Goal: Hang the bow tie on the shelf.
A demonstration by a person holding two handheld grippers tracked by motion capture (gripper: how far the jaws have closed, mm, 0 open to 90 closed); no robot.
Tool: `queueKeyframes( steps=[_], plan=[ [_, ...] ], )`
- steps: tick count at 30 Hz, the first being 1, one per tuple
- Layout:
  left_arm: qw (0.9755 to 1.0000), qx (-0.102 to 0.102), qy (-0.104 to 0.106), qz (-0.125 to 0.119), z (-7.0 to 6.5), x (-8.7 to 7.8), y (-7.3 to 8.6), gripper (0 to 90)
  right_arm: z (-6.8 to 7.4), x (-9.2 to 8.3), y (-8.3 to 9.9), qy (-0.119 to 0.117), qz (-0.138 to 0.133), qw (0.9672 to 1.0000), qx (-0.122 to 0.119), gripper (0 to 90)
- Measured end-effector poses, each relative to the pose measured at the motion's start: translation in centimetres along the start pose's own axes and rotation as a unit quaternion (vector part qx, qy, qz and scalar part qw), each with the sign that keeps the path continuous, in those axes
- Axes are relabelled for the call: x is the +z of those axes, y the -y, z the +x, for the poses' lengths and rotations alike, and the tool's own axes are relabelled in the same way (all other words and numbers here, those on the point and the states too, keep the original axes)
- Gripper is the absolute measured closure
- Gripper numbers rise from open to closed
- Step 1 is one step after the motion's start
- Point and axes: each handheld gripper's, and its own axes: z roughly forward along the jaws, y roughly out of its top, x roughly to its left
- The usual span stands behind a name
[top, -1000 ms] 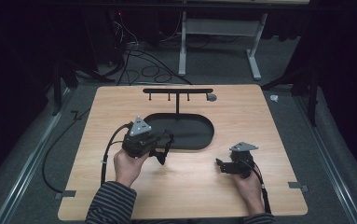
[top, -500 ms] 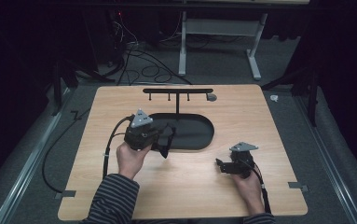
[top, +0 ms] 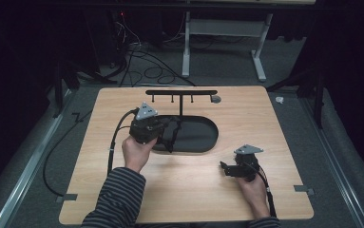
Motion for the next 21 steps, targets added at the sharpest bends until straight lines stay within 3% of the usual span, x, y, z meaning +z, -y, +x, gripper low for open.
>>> queueKeyframes(
  steps=[17,21],
  plan=[
    [0.9997,-0.01,-0.013,-0.015,0.8,1.6,-2.2,87.2,0.0,0.0,0.0,0.0,0.0,1.0,0.001,20.5],
    [0.9994,-0.025,-0.014,-0.019,1.4,1.8,-2.5,87.2,0.0,0.0,0.0,-0.001,0.0,1.0,0.0,20.5]
  ],
)
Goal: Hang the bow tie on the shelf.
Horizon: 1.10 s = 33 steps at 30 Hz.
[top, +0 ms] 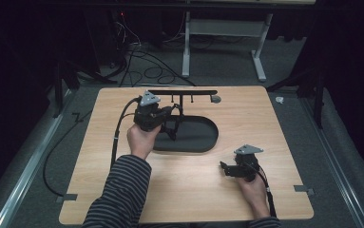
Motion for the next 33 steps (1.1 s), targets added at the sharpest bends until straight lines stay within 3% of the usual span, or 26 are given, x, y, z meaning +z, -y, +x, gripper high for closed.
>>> queueKeyframes(
  steps=[6,21,28,33],
  plan=[
    [0.9999,0.0,-0.014,-0.002,0.2,0.3,-0.5,87.2,0.0,0.0,0.0,0.0,0.0,1.0,0.0,20.4],
    [0.9987,-0.027,-0.042,-0.009,1.7,1.4,-0.9,87.2,0.0,0.0,0.0,-0.001,0.0,1.0,-0.001,20.4],
    [0.9974,-0.014,-0.071,0.005,1.5,2.2,-1.3,87.2,0.0,0.0,0.0,-0.001,0.0,1.0,-0.001,20.4],
    [0.9958,-0.017,-0.09,0.012,1.9,2.6,-1.1,87.1,0.0,0.0,0.0,-0.002,0.0,1.0,-0.001,20.5]
  ],
)
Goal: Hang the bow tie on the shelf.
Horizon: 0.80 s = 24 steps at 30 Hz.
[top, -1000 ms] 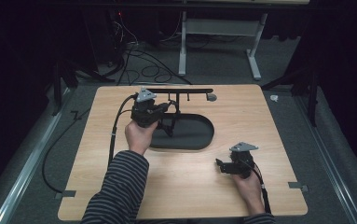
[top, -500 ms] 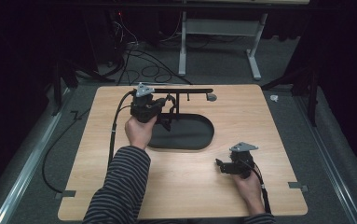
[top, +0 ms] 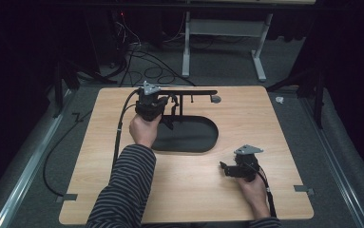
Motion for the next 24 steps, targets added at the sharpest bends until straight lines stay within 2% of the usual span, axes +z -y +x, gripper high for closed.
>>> queueKeyframes(
  steps=[4,15,18,24],
  plan=[
    [1.0,0.0,-0.008,0.004,0.16,0.04,0.07,87.1,0.0,0.0,0.0,0.0,0.0,1.0,0.0,20.5],
    [0.9997,0.006,-0.014,0.021,0.04,0.44,0.41,84.9,0.0,0.0,0.0,0.0,0.0,1.0,0.0,20.4],
    [0.9998,-0.004,-0.007,0.02,0.21,0.39,0.46,83.4,0.0,0.0,0.0,0.0,0.0,1.0,0.0,20.4],
    [0.9998,-0.005,0.008,0.019,0.14,0.05,0.69,80.5,0.0,0.0,0.0,0.0,0.0,1.0,0.0,20.4]
  ],
)
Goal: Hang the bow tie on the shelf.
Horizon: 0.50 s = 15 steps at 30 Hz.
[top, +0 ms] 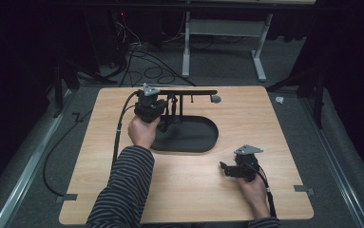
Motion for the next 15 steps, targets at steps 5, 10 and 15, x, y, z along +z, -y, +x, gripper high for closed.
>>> queueKeyframes(
  steps=[5,10,15],
  plan=[
    [0.9999,-0.001,0.016,-0.001,0.0,-0.4,0.3,77.0,0.0,0.0,0.0,0.0,0.0,1.0,0.0,20.4],
    [0.9996,0.015,0.022,0.007,-0.3,-0.9,0.9,74.9,0.0,0.0,0.0,0.0,-0.001,1.0,-0.001,20.4],
    [0.9995,0.011,0.028,-0.001,0.0,-1.7,1.4,74.0,0.0,0.0,0.0,0.0,-0.001,1.0,0.001,20.4]
  ],
)
